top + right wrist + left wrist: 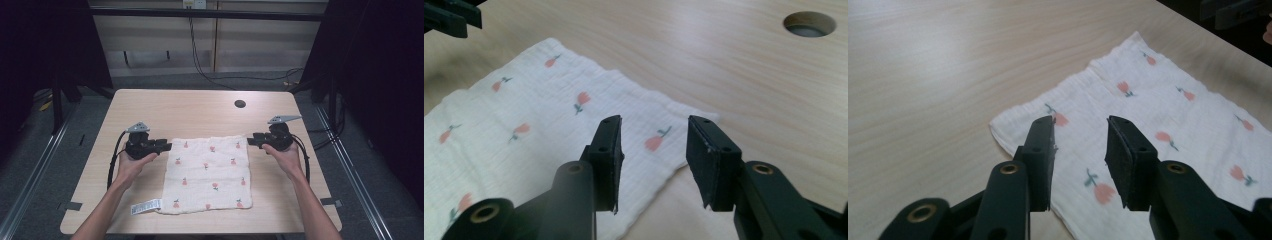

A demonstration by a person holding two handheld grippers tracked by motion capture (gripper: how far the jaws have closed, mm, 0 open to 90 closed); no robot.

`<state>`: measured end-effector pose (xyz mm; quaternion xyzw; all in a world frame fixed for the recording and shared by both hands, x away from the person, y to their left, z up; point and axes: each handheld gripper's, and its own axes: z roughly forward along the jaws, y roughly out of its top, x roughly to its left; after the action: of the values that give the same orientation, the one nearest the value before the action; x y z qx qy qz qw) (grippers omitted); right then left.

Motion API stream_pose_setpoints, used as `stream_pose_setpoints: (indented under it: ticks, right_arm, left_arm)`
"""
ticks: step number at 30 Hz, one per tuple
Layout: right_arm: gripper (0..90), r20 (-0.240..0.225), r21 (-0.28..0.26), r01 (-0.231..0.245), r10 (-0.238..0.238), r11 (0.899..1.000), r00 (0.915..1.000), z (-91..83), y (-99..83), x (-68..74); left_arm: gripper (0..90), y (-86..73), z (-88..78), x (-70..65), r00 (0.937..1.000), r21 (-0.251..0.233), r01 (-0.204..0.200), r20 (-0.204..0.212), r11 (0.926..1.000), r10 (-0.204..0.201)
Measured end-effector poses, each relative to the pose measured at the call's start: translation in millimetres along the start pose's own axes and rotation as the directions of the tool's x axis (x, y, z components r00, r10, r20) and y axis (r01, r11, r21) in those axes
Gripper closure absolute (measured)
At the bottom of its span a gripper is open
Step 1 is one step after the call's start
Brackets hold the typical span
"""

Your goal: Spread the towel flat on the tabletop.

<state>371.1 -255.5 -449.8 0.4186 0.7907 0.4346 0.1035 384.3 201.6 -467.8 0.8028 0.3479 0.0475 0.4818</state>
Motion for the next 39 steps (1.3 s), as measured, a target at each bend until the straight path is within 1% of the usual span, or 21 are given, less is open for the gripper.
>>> stream_pose_setpoints:
  ticks: [2,5,8,9,11,13,15,17,18,19,20,22,24,25,26,28,29,31,36,38,39]
  right_arm:
    - [57.6,-0.011,0.012,0.015,-0.015,1.000,0.9998,-0.8,-3.1,6.6]
    - [57.4,-0.037,0.059,0.049,-0.047,0.997,0.9982,-0.1,-14.3,21.5]
    - [56.8,-0.069,0.102,0.074,-0.067,0.992,0.9953,1.7,-28.0,34.5]
    - [55.2,-0.075,0.126,0.093,-0.084,0.988,0.9936,2.6,-34.4,40.8]
    - [52.6,-0.074,0.153,0.107,-0.097,0.982,0.9925,3.9,-44.9,49.6]
    - [52.4,-0.084,0.164,0.118,-0.105,0.979,0.9909,5.2,-52.7,55.6]
    - [51.5,-0.083,0.180,0.137,-0.124,0.974,0.9888,8.6,-58.0,61.0]
    - [52.8,-0.075,0.182,0.144,-0.133,0.973,0.9883,12.2,-60.6,62.8]
    - [54.5,-0.074,0.201,0.151,-0.139,0.968,0.9876,15.2,-62.2,64.1]
    - [57.2,-0.064,0.200,0.178,-0.168,0.964,0.9837,17.0,-63.7,66.3]
    - [59.5,-0.057,0.201,0.187,-0.179,0.962,0.9822,17.3,-63.9,67.5]
    - [67.0,-0.044,0.214,0.195,-0.190,0.957,0.9807,15.7,-63.9,69.0]
    - [73.7,-0.044,0.207,0.188,-0.183,0.960,0.9821,13.3,-66.1,68.3]
    - [76.3,-0.033,0.214,0.178,-0.175,0.961,0.9840,10.6,-67.6,68.5]
    - [78.2,-0.040,0.205,0.172,-0.168,0.964,0.9851,9.8,-69.1,68.2]
    - [84.4,-0.048,0.209,0.167,-0.161,0.963,0.9858,5.4,-72.7,70.2]
    - [85.7,-0.049,0.213,0.168,-0.161,0.963,0.9858,3.6,-74.1,71.9]
    - [86.9,-0.062,0.214,0.170,-0.161,0.962,0.9851,0.6,-77.0,74.3]
    - [86.8,-0.092,0.226,0.160,-0.142,0.961,0.9855,-5.6,-82.1,79.6]
    - [81.4,-0.116,0.219,0.156,-0.133,0.963,0.9843,-8.1,-85.3,81.1]
    - [76.1,-0.114,0.221,0.147,-0.124,0.964,0.9856,-9.9,-86.0,82.0]
  left_arm:
    - [62.7,-4.1,-3.8,-4.8,0.9998,0.024,-0.019,0.007,0.9995,0.019]
    - [61.9,-12.7,-11.2,-13.7,0.9982,0.060,-0.049,0.039,0.9970,0.047]
    - [60.8,-24.9,-14.5,-22.9,0.9963,0.090,-0.062,0.065,0.9940,0.056]
    - [60.3,-28.8,-14.3,-25.4,0.9959,0.097,-0.061,0.073,0.9934,0.054]
    - [58.5,-36.9,-13.1,-33.2,0.9927,0.139,-0.098,0.084,0.9854,0.087]
    - [58.3,-38.9,-13.0,-37.8,0.9902,0.142,-0.113,0.098,0.9834,0.100]
    - [58.3,-38.9,-10.0,-41.8,0.9894,0.142,-0.128,0.087,0.9816,0.116]
    - [58.8,-40.8,-3.6,-44.3,0.9867,0.174,-0.145,0.099,0.9741,0.129]
    - [58.9,-42.5,-0.6,-45.9,0.9854,0.187,-0.157,0.094,0.9696,0.142]
    - [59.1,-44.0,1.8,-46.8,0.9847,0.198,-0.161,0.098,0.9670,0.144]
    - [59.2,-45.5,4.2,-47.7,0.9830,0.215,-0.175,0.092,0.9608,0.158]
    - [60.3,-49.5,6.4,-49.2,0.9818,0.227,-0.188,0.067,0.9554,0.178]
    - [67.8,-50.2,5.3,-49.8,0.9805,0.230,-0.197,0.047,0.9532,0.191]
    - [68.9,-50.5,5.1,-49.7,0.9810,0.229,-0.194,0.051,0.9539,0.187]
    - [71.0,-50.8,4.9,-50.1,0.9804,0.230,-0.197,0.053,0.9531,0.190]
    - [80.9,-51.4,3.6,-51.7,0.9782,0.240,-0.208,0.056,0.9484,0.200]
    - [84.1,-52.4,3.5,-52.4,0.9779,0.234,-0.209,0.063,0.9496,0.200]
    - [87.9,-53.2,2.1,-54.2,0.9770,0.243,-0.212,0.074,0.9465,0.200]
    - [89.2,-56.0,-0.6,-58.6,0.9759,0.250,-0.211,0.108,0.9449,0.190]
    - [88.9,-56.3,-1.2,-58.7,0.9762,0.252,-0.206,0.119,0.9453,0.181]
    - [87.8,-56.1,-1.2,-58.3,0.9756,0.251,-0.206,0.128,0.9457,0.179]
